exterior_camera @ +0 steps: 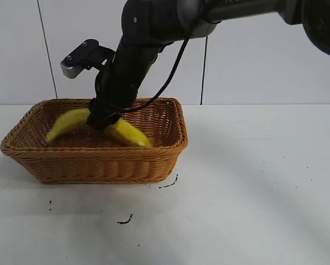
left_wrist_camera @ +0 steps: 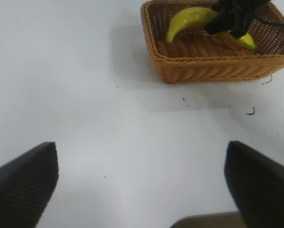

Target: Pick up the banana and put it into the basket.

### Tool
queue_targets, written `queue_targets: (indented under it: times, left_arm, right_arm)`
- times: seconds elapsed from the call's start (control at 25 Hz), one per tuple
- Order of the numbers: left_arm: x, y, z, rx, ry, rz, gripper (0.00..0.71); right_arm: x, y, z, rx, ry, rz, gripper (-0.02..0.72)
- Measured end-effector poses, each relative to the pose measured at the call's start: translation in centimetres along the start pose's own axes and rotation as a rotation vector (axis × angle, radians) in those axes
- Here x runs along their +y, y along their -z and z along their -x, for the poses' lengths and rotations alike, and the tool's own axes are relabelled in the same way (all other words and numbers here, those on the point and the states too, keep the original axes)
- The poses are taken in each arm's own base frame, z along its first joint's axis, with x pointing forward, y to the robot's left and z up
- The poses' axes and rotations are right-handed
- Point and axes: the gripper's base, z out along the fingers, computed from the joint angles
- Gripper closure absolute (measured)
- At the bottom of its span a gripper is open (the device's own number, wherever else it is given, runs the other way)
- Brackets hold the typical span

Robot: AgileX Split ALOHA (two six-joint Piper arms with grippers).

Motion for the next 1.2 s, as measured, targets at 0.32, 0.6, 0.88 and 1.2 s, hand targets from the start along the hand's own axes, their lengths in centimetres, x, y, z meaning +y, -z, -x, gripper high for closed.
queue_targets:
  times: [0.32,0.6,0.88,1.2]
  left_arm:
    - [0.0,0.0,0.0,0.000,0.000,0.000,0.020]
    - [0.0,0.0,0.0,0.000,0.000,0.000,0.020]
    - [0.0,0.0,0.0,0.000,0.000,0.000,0.020]
    - [0.0,0.0,0.0,0.000,0.000,0.000,0.020]
  right_arm:
    - [-1.4,5.1,2.5,0.000,-0.242,-0.007,0.011]
    - [-3.3,8.8,3.4,0.048,-0.456,-0.021,0.011]
    - [-8.2,9.9,-1.8,0.220,-0.633,-0.121,0.011]
    - [-16.3,12.9,-10.6,0.293,-0.881,-0.252,0.011]
